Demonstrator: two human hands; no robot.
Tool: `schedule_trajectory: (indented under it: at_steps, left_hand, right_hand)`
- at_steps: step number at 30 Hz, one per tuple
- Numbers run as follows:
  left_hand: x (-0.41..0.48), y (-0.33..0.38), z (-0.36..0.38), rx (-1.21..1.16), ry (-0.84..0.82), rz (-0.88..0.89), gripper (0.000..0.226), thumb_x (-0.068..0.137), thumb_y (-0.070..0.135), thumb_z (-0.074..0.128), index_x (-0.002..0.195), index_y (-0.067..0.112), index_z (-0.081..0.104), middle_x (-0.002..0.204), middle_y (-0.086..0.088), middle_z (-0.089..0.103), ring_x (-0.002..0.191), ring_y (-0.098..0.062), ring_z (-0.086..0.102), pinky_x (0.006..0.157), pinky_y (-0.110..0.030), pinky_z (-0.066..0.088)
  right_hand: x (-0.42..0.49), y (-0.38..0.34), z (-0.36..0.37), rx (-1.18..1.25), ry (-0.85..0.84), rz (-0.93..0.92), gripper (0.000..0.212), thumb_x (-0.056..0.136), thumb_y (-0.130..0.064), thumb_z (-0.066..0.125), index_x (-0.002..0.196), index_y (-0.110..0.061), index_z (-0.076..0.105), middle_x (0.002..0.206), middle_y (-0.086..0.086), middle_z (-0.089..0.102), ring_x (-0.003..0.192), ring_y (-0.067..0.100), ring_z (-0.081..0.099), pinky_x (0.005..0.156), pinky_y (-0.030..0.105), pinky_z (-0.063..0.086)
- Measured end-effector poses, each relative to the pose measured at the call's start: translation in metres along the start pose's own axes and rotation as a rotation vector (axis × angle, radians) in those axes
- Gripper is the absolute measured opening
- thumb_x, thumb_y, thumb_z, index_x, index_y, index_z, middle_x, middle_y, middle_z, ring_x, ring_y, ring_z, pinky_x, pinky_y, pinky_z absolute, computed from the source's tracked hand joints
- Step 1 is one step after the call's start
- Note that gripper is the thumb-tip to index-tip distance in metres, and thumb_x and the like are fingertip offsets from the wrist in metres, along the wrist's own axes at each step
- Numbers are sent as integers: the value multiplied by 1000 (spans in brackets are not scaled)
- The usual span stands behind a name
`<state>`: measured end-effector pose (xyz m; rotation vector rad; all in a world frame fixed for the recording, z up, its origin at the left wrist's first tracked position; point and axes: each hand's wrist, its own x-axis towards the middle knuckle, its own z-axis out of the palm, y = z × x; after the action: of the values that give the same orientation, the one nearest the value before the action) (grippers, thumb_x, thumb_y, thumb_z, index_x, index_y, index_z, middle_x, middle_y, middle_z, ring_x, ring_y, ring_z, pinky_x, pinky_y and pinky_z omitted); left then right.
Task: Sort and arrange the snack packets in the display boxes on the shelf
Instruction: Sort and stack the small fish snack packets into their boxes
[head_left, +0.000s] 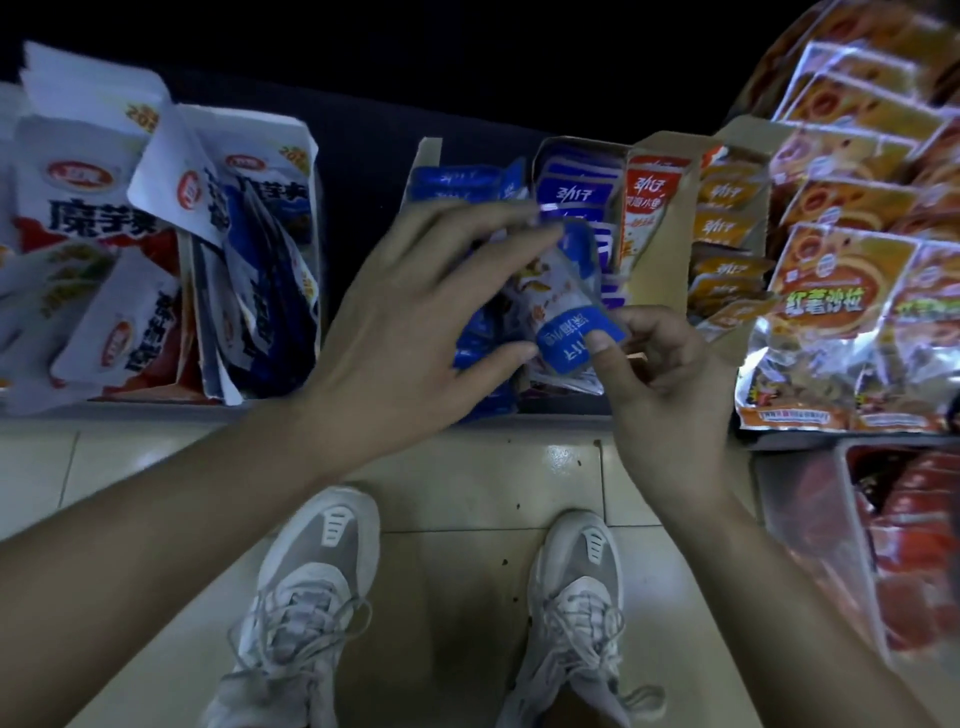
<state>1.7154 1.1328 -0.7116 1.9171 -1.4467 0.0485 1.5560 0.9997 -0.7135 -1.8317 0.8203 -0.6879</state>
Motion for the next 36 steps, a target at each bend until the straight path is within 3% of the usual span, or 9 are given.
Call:
schedule_trajectory:
  at_steps: [5,9,15,19,22,26,30,33,36]
  left_hand:
    - [28,-16,14,146,-187,121,76,77,48,81,143,21,55,148,-3,51,140,-29,38,107,-49,36]
    - [31,-17,23,198,-132,50,63,67,55,85,117,22,65,119,0,61,120,-27,49,93,-40,36]
    - [18,-22,27,236,3,56,40,81,58,75,97,20,75,94,0,64,96,-27,54,81,-32,31]
    - [16,-20,28,71,103,-41,31,88,48,76,90,17,79,87,1,69,88,-25,59,75,-44,46]
    - [18,-15,24,-29,181,-124,28,92,38,75,84,12,78,79,1,69,78,-21,57,70,-36,45]
    - [23,-8,13,-265,243,-272,19,96,29,70,94,10,73,84,3,70,76,-17,67,65,-39,54]
    - [25,-9,2,-412,253,-303,7,101,21,65,107,18,65,97,10,70,90,-8,71,75,-27,58]
    - [25,-18,-6,-361,266,-351,7,100,22,66,106,21,67,95,16,70,86,-3,70,74,-20,55]
    - [29,-23,-11,-393,275,-395,8,98,20,68,103,25,66,94,17,71,87,-2,71,74,-21,57]
  right_hand:
    - [6,5,-6,56,-84,30,18,94,-16,66,91,-33,66,87,1,73,79,21,69,69,36,55]
    - [4,9,-5,113,-132,72,9,87,-8,73,91,-14,67,85,6,74,77,24,72,70,34,57]
    - [4,15,-9,52,-208,57,40,81,-4,78,112,-24,64,95,-6,72,80,13,70,72,22,58]
    - [8,24,-12,-60,-202,46,33,86,-3,73,117,-15,67,96,4,73,82,21,69,73,40,59]
    - [13,24,-16,-51,-193,90,27,87,-1,70,112,-12,69,98,2,74,88,19,70,77,42,58]
    - [16,17,-16,216,-127,219,32,88,6,65,109,-19,68,104,0,76,101,22,71,92,46,57]
    - [19,13,-16,308,-68,210,18,90,-10,68,99,-26,72,103,15,72,100,35,68,90,57,55]
    - [24,8,-12,296,-63,147,17,87,-13,72,101,-24,71,103,5,75,102,30,70,88,52,57]
    - [32,-2,-2,272,-63,87,21,85,-9,75,102,-18,69,100,-8,77,99,14,72,85,34,58]
